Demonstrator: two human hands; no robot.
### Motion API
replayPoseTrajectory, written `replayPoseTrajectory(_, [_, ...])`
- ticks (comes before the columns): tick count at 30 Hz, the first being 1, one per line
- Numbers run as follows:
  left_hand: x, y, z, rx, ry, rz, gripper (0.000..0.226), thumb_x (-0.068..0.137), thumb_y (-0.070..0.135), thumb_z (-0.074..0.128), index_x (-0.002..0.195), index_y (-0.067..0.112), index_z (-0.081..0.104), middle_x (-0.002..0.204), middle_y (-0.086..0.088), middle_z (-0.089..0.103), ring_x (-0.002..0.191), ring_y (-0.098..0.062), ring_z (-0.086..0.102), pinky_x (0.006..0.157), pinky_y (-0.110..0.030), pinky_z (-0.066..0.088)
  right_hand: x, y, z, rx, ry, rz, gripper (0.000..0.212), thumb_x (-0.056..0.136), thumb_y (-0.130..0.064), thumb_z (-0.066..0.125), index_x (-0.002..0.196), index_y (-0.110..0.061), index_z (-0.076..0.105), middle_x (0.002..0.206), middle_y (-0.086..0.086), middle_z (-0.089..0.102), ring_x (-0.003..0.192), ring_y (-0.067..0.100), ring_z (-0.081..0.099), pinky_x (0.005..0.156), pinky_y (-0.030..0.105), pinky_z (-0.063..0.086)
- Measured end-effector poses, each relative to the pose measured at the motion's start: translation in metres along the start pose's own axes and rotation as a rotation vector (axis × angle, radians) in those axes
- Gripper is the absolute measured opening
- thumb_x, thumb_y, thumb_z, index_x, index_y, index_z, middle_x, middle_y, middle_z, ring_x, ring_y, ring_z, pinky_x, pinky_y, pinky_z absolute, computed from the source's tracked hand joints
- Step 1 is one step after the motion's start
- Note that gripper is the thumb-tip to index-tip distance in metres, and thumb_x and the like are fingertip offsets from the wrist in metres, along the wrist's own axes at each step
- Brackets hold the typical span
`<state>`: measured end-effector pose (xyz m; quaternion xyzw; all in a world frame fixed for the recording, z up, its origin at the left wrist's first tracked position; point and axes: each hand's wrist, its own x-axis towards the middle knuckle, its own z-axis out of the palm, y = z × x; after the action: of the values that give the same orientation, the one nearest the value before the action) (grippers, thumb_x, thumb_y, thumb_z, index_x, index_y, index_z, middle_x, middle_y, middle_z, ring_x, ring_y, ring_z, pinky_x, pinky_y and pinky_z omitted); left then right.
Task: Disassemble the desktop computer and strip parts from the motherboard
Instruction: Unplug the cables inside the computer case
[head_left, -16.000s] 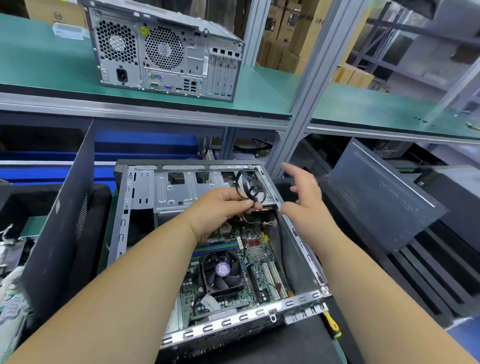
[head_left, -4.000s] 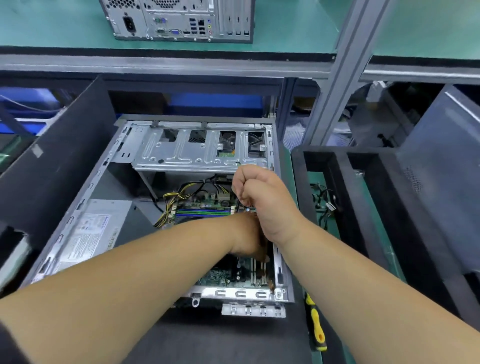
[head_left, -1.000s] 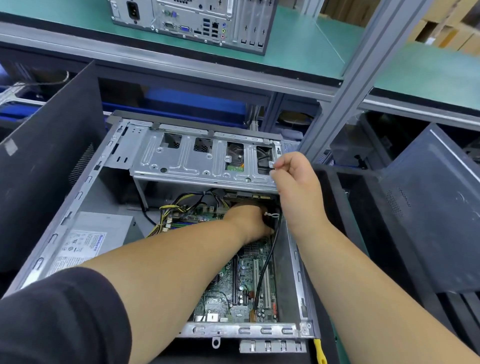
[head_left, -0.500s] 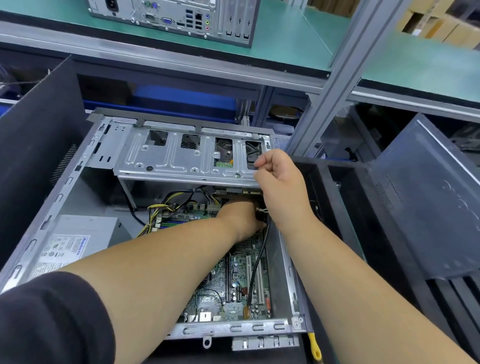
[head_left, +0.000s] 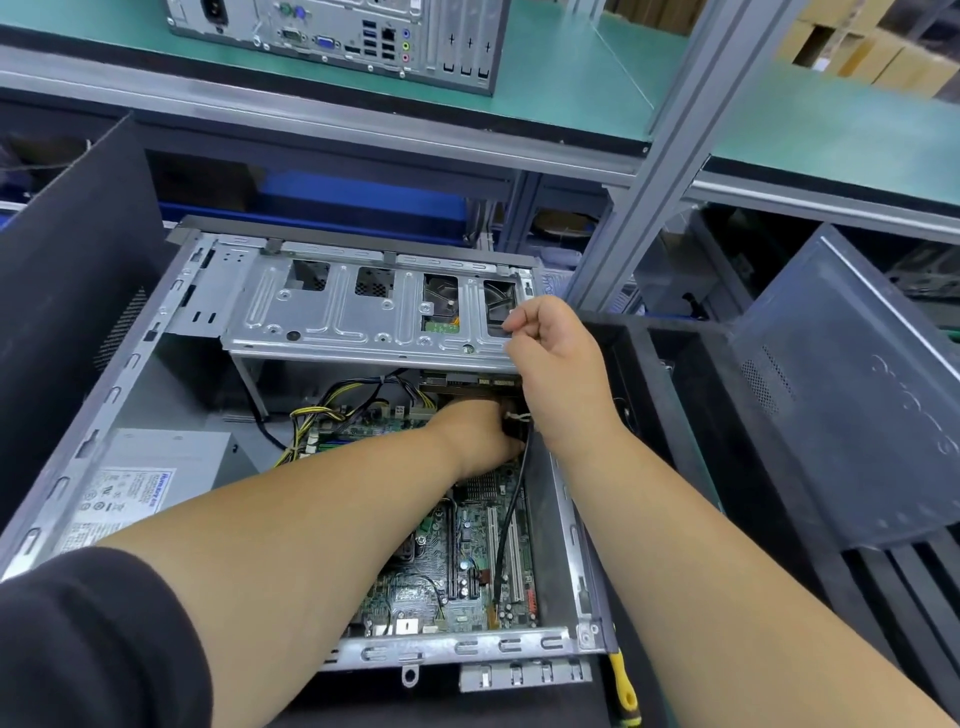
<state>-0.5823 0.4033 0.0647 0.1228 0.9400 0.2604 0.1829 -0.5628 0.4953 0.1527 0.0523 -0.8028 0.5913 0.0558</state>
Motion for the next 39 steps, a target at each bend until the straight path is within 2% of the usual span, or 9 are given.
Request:
replayPoseTrajectory(4, [-0.01,0.001,-0.015,0.003,-0.121,-0.056,0.02,0.08,0.038,0.058,0.074,0.02,0.058,0.066,0.003,0.054,0.065,-0.018,0.052,0.05,-0.021,0.033,0.002,0.001,-0.003,0.109,0.066,0.075,0.018,0.075,-0.011,0.047,0.078,-0.026,0.058,0.071,-0.006,0.047,0.064,0.011,0.038,0.061,0.026,0.032])
replayPoseTrajectory(9, [-0.024,0.01,-0.024,0.263,-0.251,0.064,0.028,0.092,0.038,0.053,0.081,0.014,0.061,0.068,-0.001,0.053,0.07,-0.024,0.052,0.057,-0.025,0.037,0.004,-0.001,-0.008,0.319,0.108,0.126,0.021,0.068,-0.005,0.04,0.078,-0.013,0.057,0.064,-0.002,0.048,0.054,0.008,0.038,0.051,0.02,0.03])
replayPoseTrajectory(15, [-0.03,0.016,-0.023,0.143,-0.502,0.137,0.015,0.09,0.02,0.062,0.1,0.009,0.066,0.094,-0.007,0.064,0.077,-0.018,0.05,0.061,-0.023,0.04,0.003,-0.003,-0.007,0.329,0.112,0.127,0.02,0.068,-0.004,0.04,0.077,-0.011,0.056,0.064,-0.001,0.048,0.053,0.008,0.038,0.052,0.02,0.03])
replayPoseTrajectory(19, [-0.033,0.02,-0.018,0.194,-0.516,0.14,0.026,0.093,0.022,0.057,0.114,0.008,0.063,0.113,-0.01,0.066,0.092,-0.024,0.058,0.081,-0.03,0.046,0.002,-0.002,-0.007,0.302,0.115,0.126,0.024,0.076,0.003,0.037,0.078,-0.011,0.056,0.066,0.0,0.048,0.055,0.008,0.038,0.053,0.019,0.031])
replayPoseTrajectory(27, [-0.022,0.006,-0.025,0.256,-0.216,-0.019,0.034,0.094,0.016,0.047,0.126,0.014,0.057,0.116,-0.008,0.064,0.098,-0.025,0.062,0.08,-0.033,0.053,0.001,-0.002,-0.007,0.297,0.122,0.122,0.026,0.077,0.004,0.037,0.076,-0.013,0.057,0.067,0.001,0.049,0.056,0.009,0.038,0.052,0.018,0.031])
replayPoseTrajectory(30, [-0.013,0.003,-0.02,0.244,-0.153,-0.121,0.028,0.095,0.025,0.047,0.115,0.013,0.062,0.096,-0.005,0.064,0.084,-0.024,0.061,0.066,-0.03,0.048,0.001,-0.002,-0.007,0.31,0.117,0.127,0.022,0.072,-0.001,0.039,0.075,-0.013,0.057,0.066,0.001,0.049,0.055,0.009,0.038,0.052,0.018,0.031])
replayPoseTrajectory(33, [-0.005,0.001,-0.015,0.232,-0.124,-0.19,0.03,0.096,0.033,0.046,0.106,0.011,0.065,0.086,-0.004,0.06,0.082,-0.026,0.059,0.067,-0.028,0.043,0.002,-0.001,-0.007,0.313,0.121,0.129,0.019,0.066,-0.008,0.042,0.072,-0.016,0.058,0.067,0.002,0.048,0.056,0.01,0.037,0.053,0.02,0.031])
replayPoseTrajectory(35, [-0.002,0.0,-0.013,0.201,-0.1,-0.229,0.035,0.096,0.04,0.045,0.102,0.012,0.065,0.095,-0.008,0.064,0.087,-0.029,0.06,0.07,-0.027,0.042,0.002,0.0,-0.006,0.304,0.12,0.131,0.019,0.065,-0.009,0.043,0.071,-0.018,0.058,0.07,0.004,0.048,0.058,0.011,0.037,0.054,0.022,0.031])
replayPoseTrajectory(39, [0.003,0.006,-0.012,0.182,-0.067,-0.275,0.043,0.096,0.044,0.041,0.116,0.013,0.063,0.119,-0.013,0.064,0.111,-0.03,0.059,0.078,-0.029,0.039,0.003,0.001,-0.005,0.278,0.122,0.124,0.017,0.064,-0.011,0.043,0.07,-0.019,0.057,0.072,0.004,0.05,0.06,0.013,0.037,0.056,0.024,0.03])
